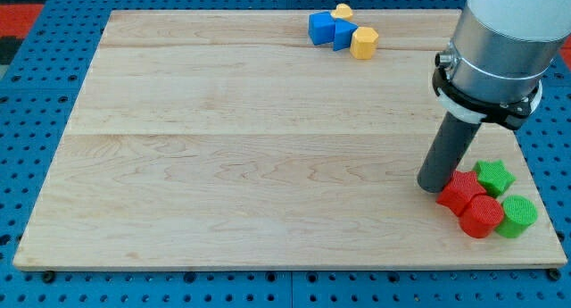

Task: Move yellow heart towards red star

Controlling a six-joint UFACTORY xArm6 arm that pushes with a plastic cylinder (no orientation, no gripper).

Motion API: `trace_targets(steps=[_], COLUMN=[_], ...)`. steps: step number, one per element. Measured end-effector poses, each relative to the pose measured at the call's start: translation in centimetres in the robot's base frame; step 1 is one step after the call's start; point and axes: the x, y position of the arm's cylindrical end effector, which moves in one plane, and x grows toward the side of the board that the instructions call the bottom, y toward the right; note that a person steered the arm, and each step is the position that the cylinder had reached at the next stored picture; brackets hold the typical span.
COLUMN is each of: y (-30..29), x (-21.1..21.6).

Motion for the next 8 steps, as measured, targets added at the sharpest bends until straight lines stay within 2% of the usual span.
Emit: trace_targets(steps=[1,2,4,5,6,8], y=[-5.2,-8.8,0.5,-1.8,-2.8,-10.7], x=[-2.2,-9.7,-23.1,-32.0,-33.3,-33.2])
